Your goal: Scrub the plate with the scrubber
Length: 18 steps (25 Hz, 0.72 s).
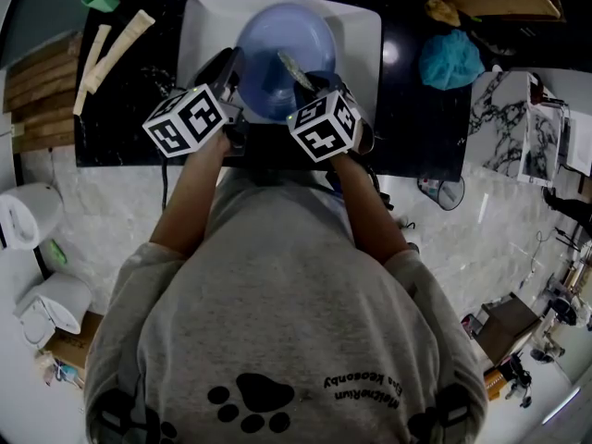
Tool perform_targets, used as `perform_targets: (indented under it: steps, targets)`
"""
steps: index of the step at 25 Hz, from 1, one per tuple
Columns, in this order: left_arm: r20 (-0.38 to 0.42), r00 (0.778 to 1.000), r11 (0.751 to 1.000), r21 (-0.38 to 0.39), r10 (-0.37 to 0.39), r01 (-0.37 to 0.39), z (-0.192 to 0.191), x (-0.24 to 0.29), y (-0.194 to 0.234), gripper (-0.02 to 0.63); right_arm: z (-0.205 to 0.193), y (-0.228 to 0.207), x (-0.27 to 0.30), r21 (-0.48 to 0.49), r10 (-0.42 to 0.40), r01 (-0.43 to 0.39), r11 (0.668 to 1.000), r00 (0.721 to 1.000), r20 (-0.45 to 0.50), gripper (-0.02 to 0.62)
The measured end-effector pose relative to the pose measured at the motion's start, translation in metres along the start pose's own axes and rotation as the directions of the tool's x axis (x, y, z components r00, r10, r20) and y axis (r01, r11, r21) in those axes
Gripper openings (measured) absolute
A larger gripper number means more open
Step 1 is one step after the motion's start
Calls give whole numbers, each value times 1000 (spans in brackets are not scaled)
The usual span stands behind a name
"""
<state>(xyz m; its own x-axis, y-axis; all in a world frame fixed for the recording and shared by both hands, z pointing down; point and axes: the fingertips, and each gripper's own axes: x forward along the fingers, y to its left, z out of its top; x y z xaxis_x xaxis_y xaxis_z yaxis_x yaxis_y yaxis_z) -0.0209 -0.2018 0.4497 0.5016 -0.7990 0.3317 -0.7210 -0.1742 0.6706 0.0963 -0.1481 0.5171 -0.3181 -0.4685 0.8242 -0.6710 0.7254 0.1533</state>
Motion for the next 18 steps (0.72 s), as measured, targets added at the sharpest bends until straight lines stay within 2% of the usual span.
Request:
perform_targets:
  steps: [9, 18]
  targets:
    - [-18, 999, 999, -11, 30, -30, -7, -1, 13, 69, 0, 36, 4, -21, 106, -106, 994, 994, -14, 67]
    - [-32, 997, 998, -4, 67, -67, -11, 1, 27, 69, 9, 71, 3, -41, 222, -222, 974, 975, -2, 67]
